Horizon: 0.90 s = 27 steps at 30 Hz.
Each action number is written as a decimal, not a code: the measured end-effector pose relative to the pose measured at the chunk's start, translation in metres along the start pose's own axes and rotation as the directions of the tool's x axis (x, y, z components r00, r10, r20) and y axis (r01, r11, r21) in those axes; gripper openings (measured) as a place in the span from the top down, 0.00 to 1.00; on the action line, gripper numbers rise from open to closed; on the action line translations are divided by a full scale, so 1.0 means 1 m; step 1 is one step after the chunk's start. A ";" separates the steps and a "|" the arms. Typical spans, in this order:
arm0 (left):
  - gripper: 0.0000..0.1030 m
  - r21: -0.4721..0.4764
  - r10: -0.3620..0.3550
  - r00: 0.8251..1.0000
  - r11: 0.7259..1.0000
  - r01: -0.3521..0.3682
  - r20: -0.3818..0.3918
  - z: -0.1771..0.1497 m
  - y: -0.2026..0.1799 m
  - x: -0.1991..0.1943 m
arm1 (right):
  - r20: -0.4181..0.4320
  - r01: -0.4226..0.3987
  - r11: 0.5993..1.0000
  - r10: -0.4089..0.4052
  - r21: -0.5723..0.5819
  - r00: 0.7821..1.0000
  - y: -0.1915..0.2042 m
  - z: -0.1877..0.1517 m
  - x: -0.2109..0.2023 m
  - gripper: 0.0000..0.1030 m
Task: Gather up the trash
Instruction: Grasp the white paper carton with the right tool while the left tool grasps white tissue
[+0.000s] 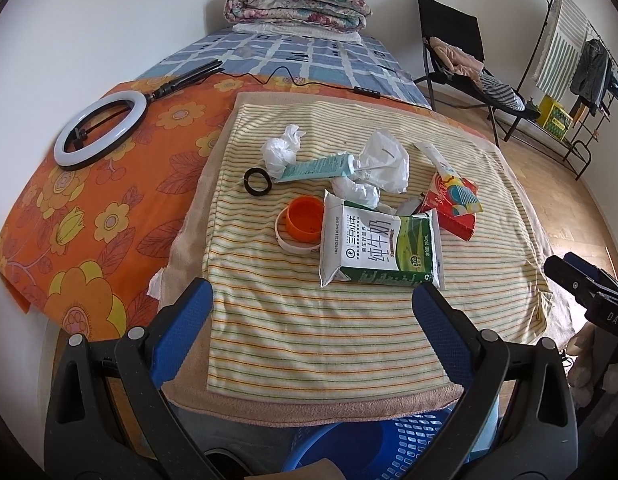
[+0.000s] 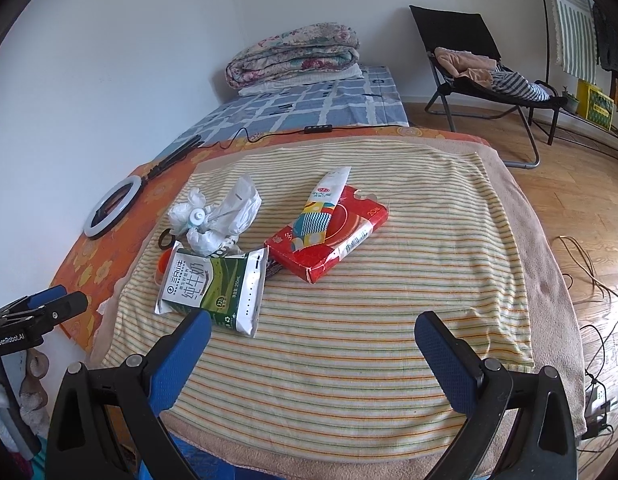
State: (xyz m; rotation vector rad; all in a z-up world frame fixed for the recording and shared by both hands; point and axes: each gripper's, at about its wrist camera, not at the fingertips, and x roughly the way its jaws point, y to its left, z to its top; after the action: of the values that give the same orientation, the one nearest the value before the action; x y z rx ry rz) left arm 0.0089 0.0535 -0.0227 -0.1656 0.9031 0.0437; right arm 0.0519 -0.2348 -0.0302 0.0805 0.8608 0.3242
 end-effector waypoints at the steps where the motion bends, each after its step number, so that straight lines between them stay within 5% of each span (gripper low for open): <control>1: 0.01 -0.001 -0.003 1.000 1.000 0.003 -0.003 0.004 0.001 0.002 | -0.005 -0.001 1.000 0.001 -0.004 1.000 0.000 0.003 0.002 0.01; 6: 0.09 -0.003 -0.040 0.999 0.999 0.040 -0.022 0.025 0.010 0.013 | -0.019 -0.021 1.000 0.021 -0.011 1.000 -0.001 0.023 0.012 0.01; 15: 0.25 0.115 0.025 1.000 0.993 -0.024 -0.007 0.065 0.023 0.049 | -0.021 -0.017 1.000 0.016 -0.011 1.000 -0.011 0.062 0.042 0.06; 18: 0.30 0.098 0.044 0.999 0.994 -0.044 -0.002 0.081 0.031 0.067 | -0.050 -0.034 0.999 0.035 0.024 0.998 -0.019 0.072 0.061 0.10; 27: 0.43 -0.021 -0.047 0.997 0.999 0.045 -0.062 0.122 0.050 0.133 | -0.131 -0.065 0.988 0.084 0.141 0.988 -0.042 0.103 0.126 0.24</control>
State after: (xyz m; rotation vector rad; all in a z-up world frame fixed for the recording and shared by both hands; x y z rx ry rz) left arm 0.1807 0.1182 -0.0598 -0.2070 0.9608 0.0047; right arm 0.2159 -0.2288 -0.0633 0.2203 1.0177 0.3433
